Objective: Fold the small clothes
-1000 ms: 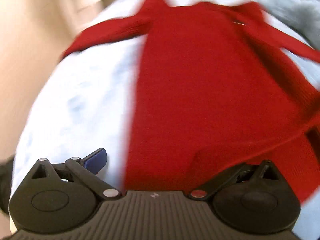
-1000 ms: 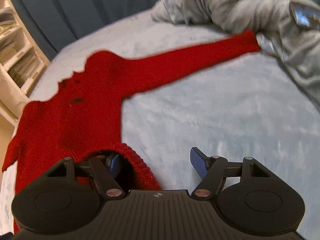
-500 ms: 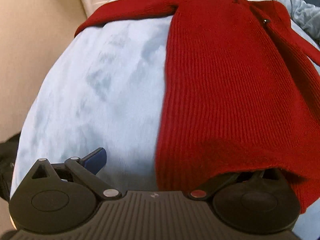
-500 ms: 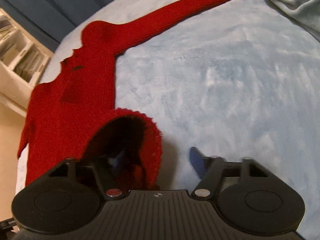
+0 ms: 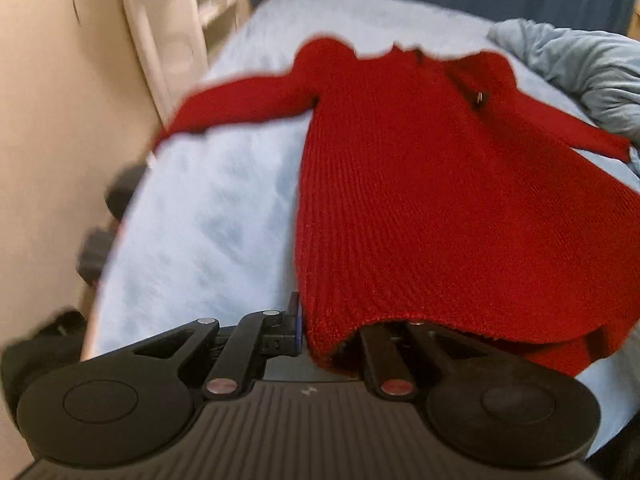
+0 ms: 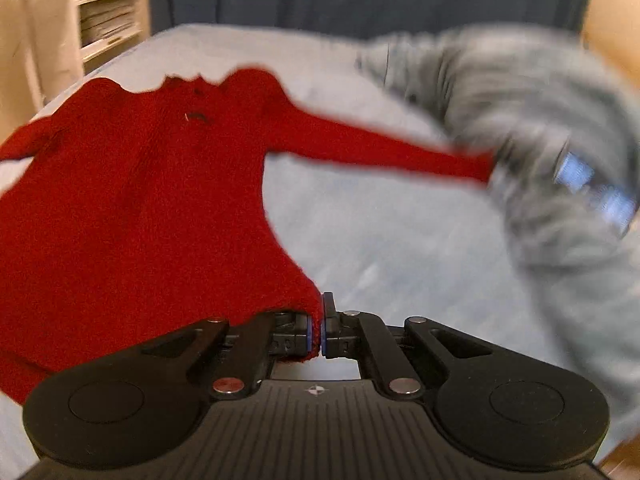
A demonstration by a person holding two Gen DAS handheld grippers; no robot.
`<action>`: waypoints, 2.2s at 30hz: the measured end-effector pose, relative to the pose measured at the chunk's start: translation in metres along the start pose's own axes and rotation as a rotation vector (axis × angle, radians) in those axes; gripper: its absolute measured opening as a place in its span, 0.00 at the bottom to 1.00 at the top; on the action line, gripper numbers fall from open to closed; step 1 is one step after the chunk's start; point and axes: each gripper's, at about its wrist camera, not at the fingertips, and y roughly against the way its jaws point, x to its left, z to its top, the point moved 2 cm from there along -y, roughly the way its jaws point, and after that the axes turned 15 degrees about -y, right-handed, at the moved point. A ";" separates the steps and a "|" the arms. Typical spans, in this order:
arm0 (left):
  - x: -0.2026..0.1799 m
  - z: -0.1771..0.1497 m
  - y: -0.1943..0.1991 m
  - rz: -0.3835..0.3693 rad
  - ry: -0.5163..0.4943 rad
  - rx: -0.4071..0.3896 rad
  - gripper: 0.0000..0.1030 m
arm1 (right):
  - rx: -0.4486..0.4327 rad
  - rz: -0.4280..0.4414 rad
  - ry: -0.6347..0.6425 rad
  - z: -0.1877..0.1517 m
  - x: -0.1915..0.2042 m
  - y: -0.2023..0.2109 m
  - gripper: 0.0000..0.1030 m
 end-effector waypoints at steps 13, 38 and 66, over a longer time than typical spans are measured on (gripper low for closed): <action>-0.026 -0.084 -0.013 0.164 -0.260 0.121 0.08 | 0.306 -0.115 0.114 -0.118 -0.012 -0.024 0.02; 0.159 0.023 -0.038 0.037 0.541 -0.251 1.00 | 0.160 0.042 -0.175 -0.041 -0.013 0.037 0.54; 0.188 0.180 -0.132 0.285 0.647 -0.312 0.13 | 0.242 0.093 -0.069 -0.038 0.037 -0.028 0.52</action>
